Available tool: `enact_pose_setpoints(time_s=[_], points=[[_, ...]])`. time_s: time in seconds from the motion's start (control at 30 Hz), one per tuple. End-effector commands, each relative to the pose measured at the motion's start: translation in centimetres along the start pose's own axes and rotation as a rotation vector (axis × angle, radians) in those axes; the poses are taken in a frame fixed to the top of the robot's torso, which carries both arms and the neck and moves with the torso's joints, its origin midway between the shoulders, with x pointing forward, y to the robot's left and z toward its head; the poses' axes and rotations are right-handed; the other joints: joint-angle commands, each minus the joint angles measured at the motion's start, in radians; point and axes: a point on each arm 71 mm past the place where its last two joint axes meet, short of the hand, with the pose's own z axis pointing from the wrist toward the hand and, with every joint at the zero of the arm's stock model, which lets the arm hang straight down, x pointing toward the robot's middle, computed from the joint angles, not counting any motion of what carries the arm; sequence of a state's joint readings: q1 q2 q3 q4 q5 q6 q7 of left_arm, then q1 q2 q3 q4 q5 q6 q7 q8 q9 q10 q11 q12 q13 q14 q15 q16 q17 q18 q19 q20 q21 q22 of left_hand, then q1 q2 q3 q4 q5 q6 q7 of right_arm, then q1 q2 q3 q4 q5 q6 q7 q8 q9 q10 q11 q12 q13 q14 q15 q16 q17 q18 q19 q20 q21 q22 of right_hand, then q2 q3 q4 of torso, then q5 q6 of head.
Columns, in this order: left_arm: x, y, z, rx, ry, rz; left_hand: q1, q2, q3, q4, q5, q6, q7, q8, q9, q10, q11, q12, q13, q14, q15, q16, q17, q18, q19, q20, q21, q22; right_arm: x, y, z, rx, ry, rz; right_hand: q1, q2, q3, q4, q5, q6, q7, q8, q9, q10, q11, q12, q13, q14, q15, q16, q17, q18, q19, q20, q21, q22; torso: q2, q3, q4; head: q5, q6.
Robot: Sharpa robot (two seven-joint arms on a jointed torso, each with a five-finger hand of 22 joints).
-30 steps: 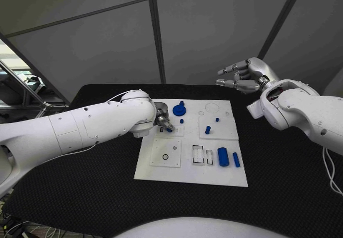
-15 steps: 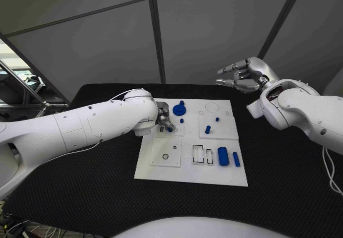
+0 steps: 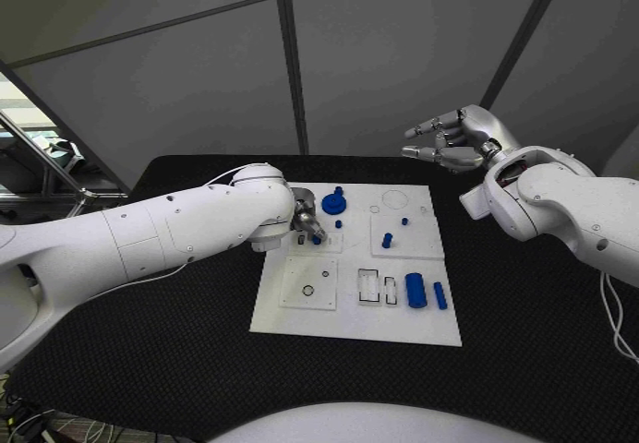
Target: Assemble the parts on the task board
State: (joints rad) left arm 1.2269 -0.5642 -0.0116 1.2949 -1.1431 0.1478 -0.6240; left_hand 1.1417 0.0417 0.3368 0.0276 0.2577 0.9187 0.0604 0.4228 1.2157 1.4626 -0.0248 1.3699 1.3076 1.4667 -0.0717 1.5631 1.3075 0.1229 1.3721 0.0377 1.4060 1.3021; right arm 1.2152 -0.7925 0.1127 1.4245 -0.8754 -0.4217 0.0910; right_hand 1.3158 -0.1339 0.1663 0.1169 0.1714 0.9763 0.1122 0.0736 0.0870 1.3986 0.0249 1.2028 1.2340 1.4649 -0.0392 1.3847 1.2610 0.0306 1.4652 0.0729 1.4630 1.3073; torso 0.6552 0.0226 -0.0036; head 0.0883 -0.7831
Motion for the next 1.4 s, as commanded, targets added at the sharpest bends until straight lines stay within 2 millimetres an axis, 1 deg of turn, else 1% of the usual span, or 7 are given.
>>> enact_pose_setpoints(time_s=[0.03, 0.2, 0.27, 0.37, 1.1, 1.27, 1.4], points=[[0.5, 0.2, 0.2, -0.014, 0.022, 0.015, -0.039, -0.021, -0.034, 0.03, -0.018, 0.048, -0.03, 0.007, 0.008, 0.003, -0.005, 0.007, 0.168, 0.104, -0.008, 0.007, 0.262, -0.058, 0.01, -0.002, 0.004, 0.004, 0.0, 0.2, 0.1, -0.01, 0.003, 0.003, -0.01, -0.002, 0.0, -0.004, 0.001, 0.008, 0.0, -0.007, -0.001, -0.006, 0.003, -0.006, -0.002, 0.036, -0.007, -0.002, -0.001, 0.012, 0.0, -0.006, -0.005, 0.097, 0.0, 0.0, 0.0001, 0.0, 0.001], [0.4, 0.4, 0.2, -0.019, 0.01, 0.006, -0.084, -0.059, -0.094, 0.084, -0.044, 0.062, -0.035, 0.013, 0.019, 0.007, -0.01, 0.011, 0.171, 0.104, -0.013, 0.008, 0.263, -0.06, 0.017, -0.006, 0.008, 0.014, 0.0, 0.2, 0.1, -0.01, 0.002, 0.003, -0.012, -0.002, -0.001, -0.004, 0.001, 0.008, 0.0, -0.007, -0.001, -0.007, 0.003, -0.007, -0.003, 0.036, -0.007, -0.004, -0.003, 0.012, -0.001, -0.006, -0.005, 0.096, 0.0, -0.0001, 0.0004, -0.001, 0.002], [0.4, 0.6, 0.2, -0.022, 0.004, 0.002, -0.094, -0.069, -0.115, 0.105, -0.098, 0.065, -0.036, 0.015, 0.023, 0.007, -0.011, 0.011, 0.171, 0.104, -0.014, 0.008, 0.263, -0.06, 0.019, -0.007, 0.008, 0.016, 0.0, 0.2, 0.1, -0.01, 0.001, 0.002, -0.012, -0.002, -0.001, -0.004, 0.001, 0.008, 0.0, -0.007, -0.001, -0.007, 0.003, -0.007, -0.003, 0.036, -0.007, -0.004, -0.003, 0.012, -0.001, -0.006, -0.005, 0.096, 0.0, -0.0003, 0.0004, -0.001, 0.002], [0.3, 0.7, 0.2, -0.025, -0.004, -0.004, -0.097, -0.078, -0.14, 0.131, -0.129, 0.066, -0.036, 0.016, 0.029, 0.009, -0.011, 0.014, 0.173, 0.104, -0.015, 0.008, 0.263, -0.061, 0.023, -0.009, 0.011, 0.022, -0.1, 0.2, 0.1, -0.009, -0.001, 0.002, -0.014, -0.002, -0.002, -0.003, 0.001, 0.008, 0.0, -0.007, -0.001, -0.008, 0.003, -0.01, -0.006, 0.035, -0.007, -0.006, -0.007, 0.013, -0.003, -0.006, -0.008, 0.092, 0.0, -0.0003, 0.0004, -0.001, 0.004], [-1.8, 0.6, -1.1, 0.008, -0.076, -0.056, -0.084, -0.108, -0.22, 0.243, -0.148, 0.069, -0.039, 0.029, 0.055, 0.005, -0.014, 0.004, 0.17, 0.104, -0.019, 0.008, 0.263, -0.061, 0.026, -0.013, 0.007, 0.026, -0.2, -0.1, 0.1, 0.002, -0.009, -0.003, -0.019, -0.003, -0.003, -0.003, 0.0, 0.008, 0.0, -0.007, -0.001, -0.01, 0.003, -0.014, -0.009, 0.034, -0.007, -0.01, -0.012, 0.015, -0.006, -0.006, -0.012, 0.086, 0.0, 0.0001, 0.0006, -0.002, 0.008], [-3.4, 0.9, -1.7, 0.013, -0.093, -0.085, -0.091, -0.121, -0.251, 0.265, -0.2, 0.068, -0.037, 0.028, 0.058, 0.003, -0.012, -0.002, 0.168, 0.104, -0.018, 0.008, 0.263, -0.06, 0.022, -0.012, 0.001, 0.02, -0.2, -0.2, 0.2, 0.003, -0.009, -0.004, -0.021, -0.002, -0.004, -0.003, 0.0, 0.008, 0.0, -0.008, -0.001, -0.01, 0.003, -0.013, -0.009, 0.034, -0.007, -0.01, -0.012, 0.015, -0.006, -0.007, -0.013, 0.086, 0.0, 0.0009, 0.0004, -0.001, 0.009], [-5.0, 1.7, -2.1, -0.005, -0.101, -0.107, -0.093, -0.127, -0.26, 0.265, -0.205, 0.067, -0.036, 0.027, 0.058, 0.0, -0.012, -0.007, 0.165, 0.103, -0.017, 0.005, 0.26, -0.057, 0.015, -0.012, -0.006, 0.011, -0.3, -0.2, 0.2, 0.005, -0.009, -0.005, -0.021, -0.002, -0.004, -0.003, 0.0, 0.008, 0.0, -0.008, -0.001, -0.01, 0.003, -0.013, -0.009, 0.034, -0.007, -0.01, -0.012, 0.015, -0.006, -0.007, -0.013, 0.086, -0.001, 0.0015, 0.0003, -0.001, 0.01]])
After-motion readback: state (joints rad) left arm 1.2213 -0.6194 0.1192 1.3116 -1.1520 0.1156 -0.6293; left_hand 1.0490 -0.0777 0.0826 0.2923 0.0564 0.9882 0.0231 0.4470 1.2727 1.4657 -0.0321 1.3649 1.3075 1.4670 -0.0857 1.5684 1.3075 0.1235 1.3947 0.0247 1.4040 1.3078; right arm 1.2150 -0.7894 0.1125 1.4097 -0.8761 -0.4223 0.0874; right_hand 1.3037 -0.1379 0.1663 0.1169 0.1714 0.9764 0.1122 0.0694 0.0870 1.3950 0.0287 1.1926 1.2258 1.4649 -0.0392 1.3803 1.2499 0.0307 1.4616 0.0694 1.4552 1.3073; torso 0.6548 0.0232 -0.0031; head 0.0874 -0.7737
